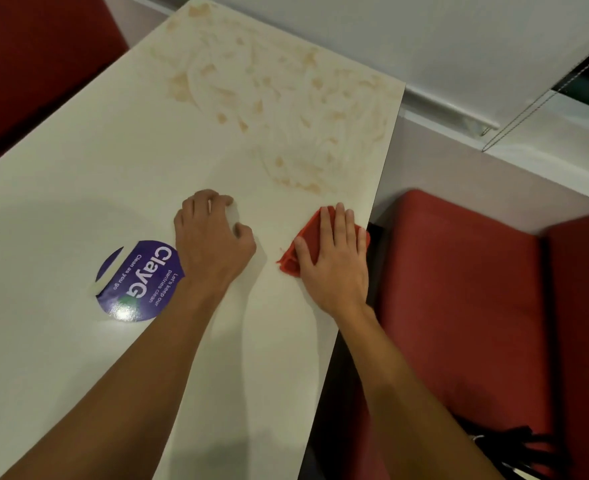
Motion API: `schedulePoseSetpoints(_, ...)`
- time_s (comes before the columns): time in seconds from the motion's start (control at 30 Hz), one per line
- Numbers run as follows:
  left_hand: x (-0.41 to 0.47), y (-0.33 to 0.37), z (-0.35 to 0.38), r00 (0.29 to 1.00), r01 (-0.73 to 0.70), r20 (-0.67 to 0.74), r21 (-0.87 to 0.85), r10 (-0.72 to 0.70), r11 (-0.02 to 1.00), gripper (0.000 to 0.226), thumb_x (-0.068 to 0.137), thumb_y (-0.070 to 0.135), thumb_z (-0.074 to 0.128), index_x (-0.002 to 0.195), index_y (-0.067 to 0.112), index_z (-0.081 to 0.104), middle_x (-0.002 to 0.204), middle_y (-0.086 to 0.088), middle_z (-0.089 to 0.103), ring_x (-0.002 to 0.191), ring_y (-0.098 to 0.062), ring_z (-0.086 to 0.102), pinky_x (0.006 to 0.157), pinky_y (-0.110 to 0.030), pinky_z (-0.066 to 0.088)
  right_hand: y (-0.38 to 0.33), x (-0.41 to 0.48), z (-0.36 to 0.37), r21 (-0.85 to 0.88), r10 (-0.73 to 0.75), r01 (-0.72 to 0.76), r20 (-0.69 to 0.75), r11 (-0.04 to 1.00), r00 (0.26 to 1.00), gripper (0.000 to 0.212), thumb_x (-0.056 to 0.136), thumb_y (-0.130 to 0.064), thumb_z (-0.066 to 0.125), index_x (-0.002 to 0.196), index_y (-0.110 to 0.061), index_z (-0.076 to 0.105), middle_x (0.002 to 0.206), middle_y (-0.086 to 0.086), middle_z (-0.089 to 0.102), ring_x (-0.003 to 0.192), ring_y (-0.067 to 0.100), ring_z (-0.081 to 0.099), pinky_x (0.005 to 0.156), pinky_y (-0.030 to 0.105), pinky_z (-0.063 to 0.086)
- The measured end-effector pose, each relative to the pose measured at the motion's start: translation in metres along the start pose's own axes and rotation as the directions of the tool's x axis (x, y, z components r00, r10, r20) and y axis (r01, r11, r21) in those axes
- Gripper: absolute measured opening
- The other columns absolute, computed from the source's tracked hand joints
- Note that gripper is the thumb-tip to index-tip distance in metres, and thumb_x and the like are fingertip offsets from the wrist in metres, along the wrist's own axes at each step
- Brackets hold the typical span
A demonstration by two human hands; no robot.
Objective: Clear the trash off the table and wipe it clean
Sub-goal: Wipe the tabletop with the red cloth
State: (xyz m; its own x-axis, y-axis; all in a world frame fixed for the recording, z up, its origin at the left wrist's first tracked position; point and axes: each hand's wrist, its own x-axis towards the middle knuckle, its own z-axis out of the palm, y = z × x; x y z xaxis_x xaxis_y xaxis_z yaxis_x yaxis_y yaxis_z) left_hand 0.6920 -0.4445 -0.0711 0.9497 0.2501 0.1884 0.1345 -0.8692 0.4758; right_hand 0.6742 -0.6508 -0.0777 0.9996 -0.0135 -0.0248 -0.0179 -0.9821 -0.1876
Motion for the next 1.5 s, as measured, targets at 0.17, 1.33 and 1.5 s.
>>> schedulePoseSetpoints(0.17,0.015,0.007,0.013,0.996,0.005,-0.093,-0.022,-0.007,1.000,0.047,0.082,0.028,0.055,0.126,0.017,0.067,0.136,-0.003,0.059,0.131,-0.027,0.051,0.114,-0.046,0.037,0.027,0.092,-0.003,-0.019,-0.010,0.010,-0.006,1.000,1.000,0.084,0.103,-0.071,0.010,0.168,-0.017,0.005,0.176,0.006,-0.002,0.162,0.023,-0.006,0.131,0.051,0.001)
schedulePoseSetpoints(1.33,0.015,0.008,0.016,1.000,0.014,-0.021,0.101,-0.012,0.995,0.058,0.090,0.034,0.049,0.147,0.024,0.054,0.164,0.000,0.041,0.154,-0.019,0.031,0.124,-0.047,0.023,0.005,0.105,-0.014,-0.049,-0.306,0.309,0.063,0.950,0.950,0.069,0.109,-0.052,0.007,0.167,-0.016,0.001,0.175,0.004,-0.008,0.161,0.020,-0.014,0.131,0.046,-0.001)
schedulePoseSetpoints(1.5,0.016,0.009,0.016,1.000,0.025,-0.019,0.104,-0.024,0.994,0.058,0.090,0.035,0.047,0.147,0.025,0.054,0.164,0.002,0.040,0.155,-0.017,0.029,0.125,-0.046,0.021,0.053,0.092,-0.017,-0.036,-0.223,0.224,0.033,0.974,0.974,0.066,0.109,-0.048,0.014,0.168,-0.018,0.008,0.176,0.001,0.000,0.162,0.016,-0.007,0.131,0.047,0.006)
